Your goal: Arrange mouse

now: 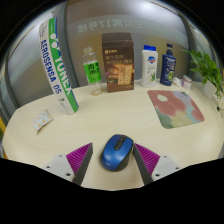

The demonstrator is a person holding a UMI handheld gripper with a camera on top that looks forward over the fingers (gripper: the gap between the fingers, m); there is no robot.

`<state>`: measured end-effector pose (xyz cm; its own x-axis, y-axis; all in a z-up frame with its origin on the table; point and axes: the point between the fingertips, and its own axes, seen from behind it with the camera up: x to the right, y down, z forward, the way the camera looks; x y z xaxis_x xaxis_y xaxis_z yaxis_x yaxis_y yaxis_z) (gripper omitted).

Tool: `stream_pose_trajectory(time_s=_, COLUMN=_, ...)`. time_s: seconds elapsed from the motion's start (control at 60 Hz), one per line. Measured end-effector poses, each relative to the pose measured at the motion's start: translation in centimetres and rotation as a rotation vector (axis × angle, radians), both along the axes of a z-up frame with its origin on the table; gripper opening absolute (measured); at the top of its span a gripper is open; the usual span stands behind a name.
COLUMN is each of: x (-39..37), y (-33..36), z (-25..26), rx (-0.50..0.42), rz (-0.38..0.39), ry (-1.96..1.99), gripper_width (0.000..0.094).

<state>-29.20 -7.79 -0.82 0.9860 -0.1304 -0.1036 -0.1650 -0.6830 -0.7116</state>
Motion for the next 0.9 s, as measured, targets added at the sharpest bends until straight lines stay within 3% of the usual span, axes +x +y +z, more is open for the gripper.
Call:
stream_pose_trajectory(time_s=0.133, x=0.6, y=1.1, z=-0.3, rx=-0.012, rz=-0.019, ry=-0.047, gripper_width=0.0710)
stream_pose_trajectory(time_s=0.2, x=1.0, y=1.5, z=-0.5, rx=-0.016, rz=-0.011, ry=-0.088, gripper_width=0.0553)
stream_pose_trajectory(time_s=0.4, x=0.2, y=2.1, z=-0.3, rx=0.001, rz=0.103, ry=-0.052, gripper_width=0.0404)
stream_pose_trajectory(time_s=0.533, x=0.4, y=3.1, z=3.3, rx=0.069, rz=0.180, ry=-0.047, gripper_width=0.0380)
stream_pose_trajectory(time_s=0.65, x=1.9, y=5.5, z=11.5, rx=0.212, rz=0.223, ry=-0.017, gripper_width=0.0381)
stream_pose_trajectory(time_s=0.75, x=7.3, y=8.5, z=17.7, rx=0.331, rz=0.201, ry=-0.030, gripper_width=0.0380)
stream_pose_trajectory(time_s=0.817, x=12.2, y=10.4, z=19.2, rx=0.345, rz=0.160, ry=-0.038, gripper_width=0.0379)
stream_pose_trajectory(time_s=0.9, x=18.5, y=12.3, z=17.2, rx=0.313, rz=0.122, ry=-0.072, gripper_width=0.0378)
